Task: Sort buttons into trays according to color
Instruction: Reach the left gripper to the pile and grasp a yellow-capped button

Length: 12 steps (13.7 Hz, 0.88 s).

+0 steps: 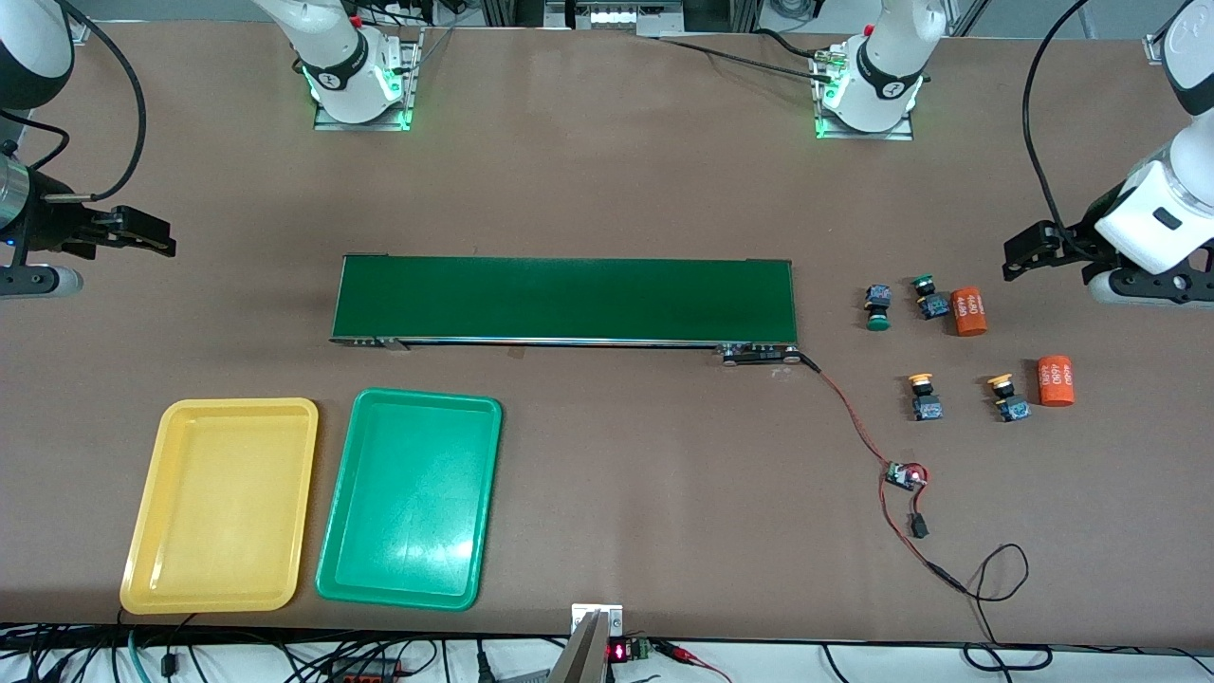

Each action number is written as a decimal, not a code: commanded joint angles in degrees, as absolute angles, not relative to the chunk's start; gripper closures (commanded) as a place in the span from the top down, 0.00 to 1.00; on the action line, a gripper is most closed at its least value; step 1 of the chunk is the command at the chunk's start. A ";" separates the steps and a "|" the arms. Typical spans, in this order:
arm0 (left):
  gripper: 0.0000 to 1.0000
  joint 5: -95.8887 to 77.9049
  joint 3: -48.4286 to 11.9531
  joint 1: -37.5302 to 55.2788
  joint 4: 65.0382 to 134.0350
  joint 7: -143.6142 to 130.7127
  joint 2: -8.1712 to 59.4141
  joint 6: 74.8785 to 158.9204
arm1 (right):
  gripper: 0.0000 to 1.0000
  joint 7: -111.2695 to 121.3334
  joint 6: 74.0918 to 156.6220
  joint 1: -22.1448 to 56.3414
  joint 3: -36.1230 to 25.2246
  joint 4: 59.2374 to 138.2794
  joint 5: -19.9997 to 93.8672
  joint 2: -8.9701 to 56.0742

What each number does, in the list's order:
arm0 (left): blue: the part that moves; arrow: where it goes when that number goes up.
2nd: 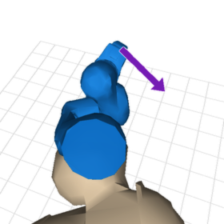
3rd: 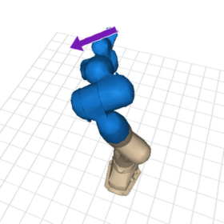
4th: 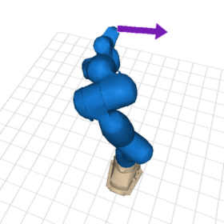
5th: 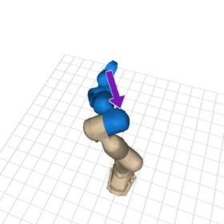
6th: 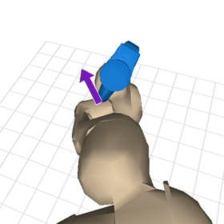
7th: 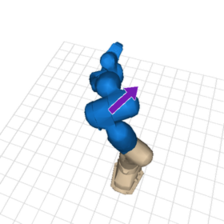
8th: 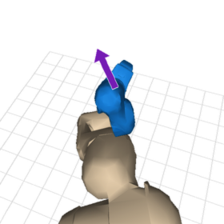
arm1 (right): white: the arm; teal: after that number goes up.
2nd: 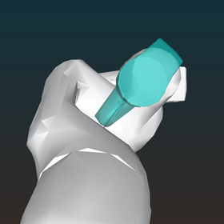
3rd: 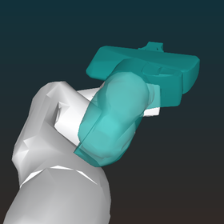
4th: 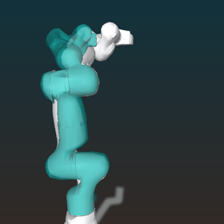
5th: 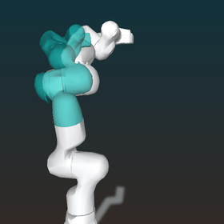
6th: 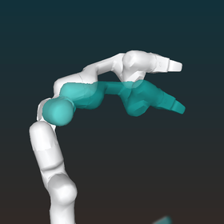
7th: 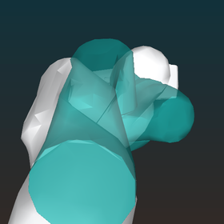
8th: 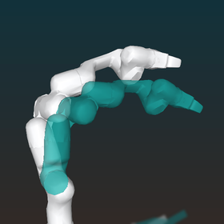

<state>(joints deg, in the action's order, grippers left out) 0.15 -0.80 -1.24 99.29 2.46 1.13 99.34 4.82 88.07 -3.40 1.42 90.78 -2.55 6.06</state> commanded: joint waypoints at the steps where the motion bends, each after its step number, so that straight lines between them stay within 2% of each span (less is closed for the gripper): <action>1: 1.00 -0.44 -0.26 -0.79 100.81 3.08 -0.09 100.11 | 1.00 4.57 87.62 -4.39 1.58 91.31 -2.64 5.19; 6: 1.00 -0.44 -0.26 -0.88 100.72 2.47 0.44 99.93 | 1.00 5.27 89.29 -3.96 2.20 90.97 -3.34 4.83; 9: 1.00 -0.35 -0.35 -1.15 94.77 2.28 8.24 94.07 | 1.00 5.45 91.40 -2.38 2.20 91.49 -3.43 5.27; 12: 1.00 -0.18 -0.26 -1.76 90.27 2.20 16.94 93.77 | 1.00 4.75 92.46 -0.18 2.20 91.49 -5.71 6.76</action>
